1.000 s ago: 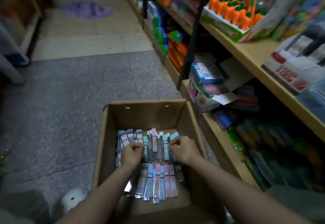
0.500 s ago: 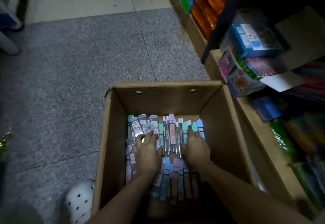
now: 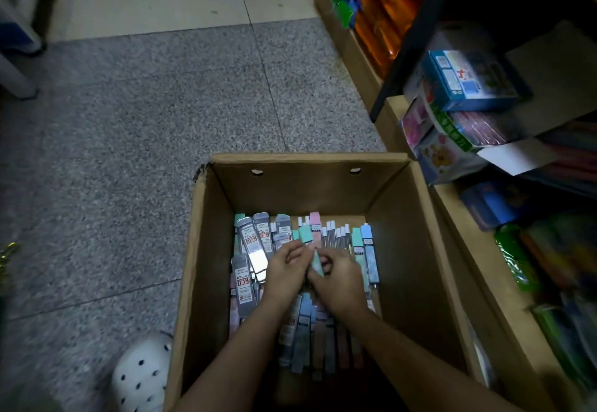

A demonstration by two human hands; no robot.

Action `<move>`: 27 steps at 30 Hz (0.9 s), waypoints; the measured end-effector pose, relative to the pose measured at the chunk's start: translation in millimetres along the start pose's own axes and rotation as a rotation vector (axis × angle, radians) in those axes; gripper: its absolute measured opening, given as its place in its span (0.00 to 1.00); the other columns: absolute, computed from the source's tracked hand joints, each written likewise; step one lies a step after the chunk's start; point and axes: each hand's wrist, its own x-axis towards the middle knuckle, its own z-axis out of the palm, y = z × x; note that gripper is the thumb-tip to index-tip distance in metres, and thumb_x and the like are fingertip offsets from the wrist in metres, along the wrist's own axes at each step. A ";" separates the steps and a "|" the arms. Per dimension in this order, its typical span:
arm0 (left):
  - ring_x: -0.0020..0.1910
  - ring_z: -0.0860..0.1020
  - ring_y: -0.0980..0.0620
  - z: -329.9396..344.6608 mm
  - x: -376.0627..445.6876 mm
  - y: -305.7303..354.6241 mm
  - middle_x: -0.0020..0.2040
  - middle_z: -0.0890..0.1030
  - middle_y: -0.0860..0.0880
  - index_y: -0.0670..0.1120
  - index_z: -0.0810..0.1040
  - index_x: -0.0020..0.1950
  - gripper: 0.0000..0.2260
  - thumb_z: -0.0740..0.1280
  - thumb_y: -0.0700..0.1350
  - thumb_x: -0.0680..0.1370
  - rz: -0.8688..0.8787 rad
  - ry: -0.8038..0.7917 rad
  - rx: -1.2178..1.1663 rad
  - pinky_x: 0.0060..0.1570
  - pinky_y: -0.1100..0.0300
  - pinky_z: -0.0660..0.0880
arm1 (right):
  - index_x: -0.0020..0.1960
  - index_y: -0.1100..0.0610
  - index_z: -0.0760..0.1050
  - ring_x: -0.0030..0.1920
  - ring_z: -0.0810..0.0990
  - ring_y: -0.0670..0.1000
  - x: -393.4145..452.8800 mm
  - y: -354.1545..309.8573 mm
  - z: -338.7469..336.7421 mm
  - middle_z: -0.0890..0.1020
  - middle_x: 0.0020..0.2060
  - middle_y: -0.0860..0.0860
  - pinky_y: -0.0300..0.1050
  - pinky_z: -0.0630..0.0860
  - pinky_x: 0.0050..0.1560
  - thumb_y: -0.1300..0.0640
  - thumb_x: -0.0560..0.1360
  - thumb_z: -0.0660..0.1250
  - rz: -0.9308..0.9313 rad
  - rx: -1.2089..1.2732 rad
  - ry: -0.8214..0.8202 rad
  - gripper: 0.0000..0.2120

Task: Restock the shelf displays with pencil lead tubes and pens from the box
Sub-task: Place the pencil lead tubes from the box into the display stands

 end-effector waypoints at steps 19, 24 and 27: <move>0.32 0.70 0.52 -7.8 17.7 -11.3 0.40 0.75 0.44 0.46 0.68 0.49 0.07 0.53 0.42 0.84 -0.059 0.038 -0.088 0.31 0.59 0.67 | 0.57 0.56 0.78 0.51 0.81 0.56 78.0 1.2 5.1 0.84 0.48 0.54 0.44 0.73 0.45 0.48 0.75 0.71 0.264 -0.233 -0.027 0.16; 0.33 0.71 0.50 -4.3 15.4 -12.4 0.40 0.75 0.43 0.45 0.67 0.45 0.08 0.55 0.39 0.84 -0.070 -0.006 -0.089 0.32 0.58 0.69 | 0.60 0.54 0.77 0.49 0.82 0.54 74.2 2.7 11.6 0.83 0.50 0.53 0.43 0.73 0.44 0.55 0.72 0.75 0.271 -0.168 0.044 0.18; 0.33 0.71 0.50 -3.3 13.7 -13.4 0.40 0.75 0.43 0.43 0.68 0.50 0.05 0.55 0.39 0.84 -0.088 0.009 -0.099 0.33 0.58 0.68 | 0.63 0.58 0.76 0.51 0.81 0.55 71.1 6.9 9.3 0.82 0.46 0.52 0.42 0.73 0.47 0.60 0.71 0.75 0.291 -0.093 0.017 0.21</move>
